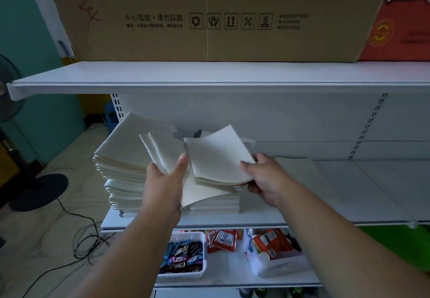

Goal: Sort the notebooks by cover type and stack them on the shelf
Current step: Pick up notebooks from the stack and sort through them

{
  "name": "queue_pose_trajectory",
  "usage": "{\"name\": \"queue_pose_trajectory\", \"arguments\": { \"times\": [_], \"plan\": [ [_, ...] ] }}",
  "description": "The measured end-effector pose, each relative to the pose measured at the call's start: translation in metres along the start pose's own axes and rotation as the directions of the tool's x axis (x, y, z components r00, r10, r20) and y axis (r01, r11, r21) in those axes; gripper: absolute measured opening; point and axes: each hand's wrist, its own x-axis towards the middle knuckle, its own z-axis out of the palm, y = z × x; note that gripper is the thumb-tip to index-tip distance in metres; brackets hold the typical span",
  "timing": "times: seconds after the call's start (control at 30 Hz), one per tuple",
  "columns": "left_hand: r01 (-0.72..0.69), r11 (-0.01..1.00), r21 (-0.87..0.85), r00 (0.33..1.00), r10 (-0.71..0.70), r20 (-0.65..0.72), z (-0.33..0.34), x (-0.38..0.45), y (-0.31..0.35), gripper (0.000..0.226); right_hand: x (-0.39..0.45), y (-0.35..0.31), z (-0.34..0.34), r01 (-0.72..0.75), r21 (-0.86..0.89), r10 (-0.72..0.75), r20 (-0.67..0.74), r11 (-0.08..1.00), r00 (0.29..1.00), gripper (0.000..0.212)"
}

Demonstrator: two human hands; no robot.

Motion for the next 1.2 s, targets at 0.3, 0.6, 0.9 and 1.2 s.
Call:
{"name": "queue_pose_trajectory", "arguments": {
  "times": [0.3, 0.6, 0.9, 1.2],
  "plan": [
    [0.065, 0.989, -0.133, 0.982, -0.039, 0.186, 0.007, -0.010, 0.007, 0.033, -0.006, -0.002, -0.018, 0.139, -0.311, -0.132, 0.045, 0.940, 0.990, 0.039],
    [0.144, 0.989, 0.042, 0.861, -0.146, 0.488, 0.112, -0.036, -0.025, 0.043, 0.008, -0.039, -0.119, 0.100, 0.260, -0.105, 0.003, 0.960, 0.995, 0.016],
    [-0.087, 0.914, 0.395, 0.903, -0.096, 0.419, 0.255, -0.025, -0.122, 0.044, 0.090, 0.004, -0.256, 0.007, -0.143, -0.038, -0.219, 0.990, 0.975, 0.019],
    [-0.221, 0.739, 0.636, 0.928, -0.042, 0.371, 0.314, 0.014, -0.181, 0.063, 0.188, 0.046, -0.304, -0.104, -0.514, 0.038, -0.138, 0.852, 0.990, 0.026]
  ]
}}
